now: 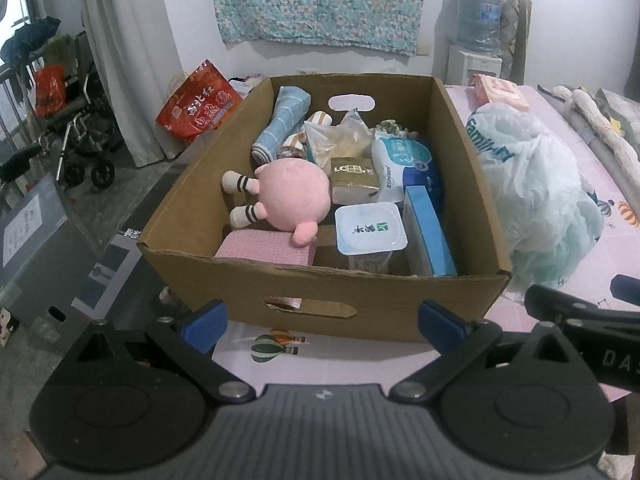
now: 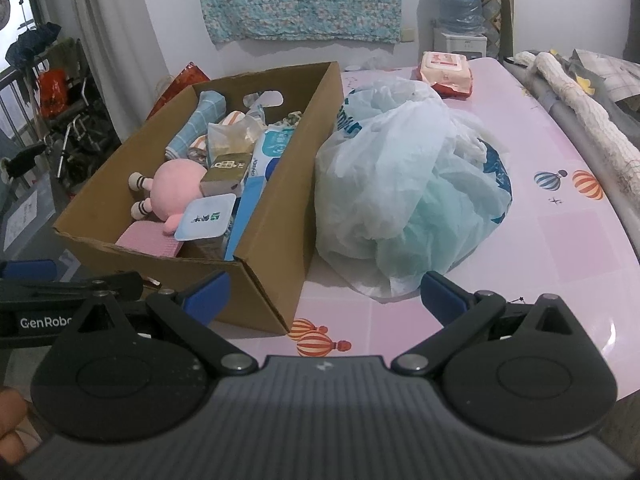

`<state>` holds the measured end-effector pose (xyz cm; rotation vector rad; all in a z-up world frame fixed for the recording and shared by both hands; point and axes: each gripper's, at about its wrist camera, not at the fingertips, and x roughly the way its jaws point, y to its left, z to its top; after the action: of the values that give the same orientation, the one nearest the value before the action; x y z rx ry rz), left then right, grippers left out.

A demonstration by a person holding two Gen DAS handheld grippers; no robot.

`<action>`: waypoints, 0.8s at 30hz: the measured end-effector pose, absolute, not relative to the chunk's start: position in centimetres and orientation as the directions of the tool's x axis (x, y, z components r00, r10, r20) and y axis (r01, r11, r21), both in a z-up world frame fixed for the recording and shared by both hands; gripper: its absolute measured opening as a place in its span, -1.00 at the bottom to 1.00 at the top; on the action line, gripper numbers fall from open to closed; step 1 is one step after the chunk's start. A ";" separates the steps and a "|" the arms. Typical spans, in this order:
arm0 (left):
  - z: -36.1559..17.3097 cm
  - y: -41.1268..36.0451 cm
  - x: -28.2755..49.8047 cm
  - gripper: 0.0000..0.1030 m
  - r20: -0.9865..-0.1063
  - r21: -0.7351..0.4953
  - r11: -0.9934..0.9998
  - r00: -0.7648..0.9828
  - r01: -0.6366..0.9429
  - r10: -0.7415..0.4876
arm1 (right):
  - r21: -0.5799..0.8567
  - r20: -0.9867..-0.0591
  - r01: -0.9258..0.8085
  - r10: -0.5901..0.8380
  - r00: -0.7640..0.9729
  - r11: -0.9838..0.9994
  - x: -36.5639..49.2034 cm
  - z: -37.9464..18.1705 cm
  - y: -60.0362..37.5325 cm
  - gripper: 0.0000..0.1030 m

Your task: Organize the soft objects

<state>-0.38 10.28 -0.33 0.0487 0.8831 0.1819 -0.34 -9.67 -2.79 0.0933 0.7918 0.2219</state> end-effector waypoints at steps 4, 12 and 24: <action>-0.4 10.2 -0.3 0.97 -0.765 0.121 0.983 0.617 -0.139 0.181 | 0.168 -0.698 -0.160 0.232 0.677 0.973 -0.3 -2.9 -9.7 0.98; -0.5 10.2 -0.2 0.97 -0.767 0.123 0.983 0.615 -0.137 0.182 | 0.170 -0.700 -0.159 0.233 0.675 0.972 -0.2 -3.0 -9.8 0.98; -0.6 10.1 -0.2 0.96 -0.765 0.131 0.982 0.616 -0.135 0.187 | 0.176 -0.703 -0.158 0.236 0.671 0.972 0.0 -3.2 -9.8 0.98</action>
<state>-0.16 10.13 -0.61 0.0624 0.8882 0.1856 0.00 -9.85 -3.15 0.1033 0.8054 0.2224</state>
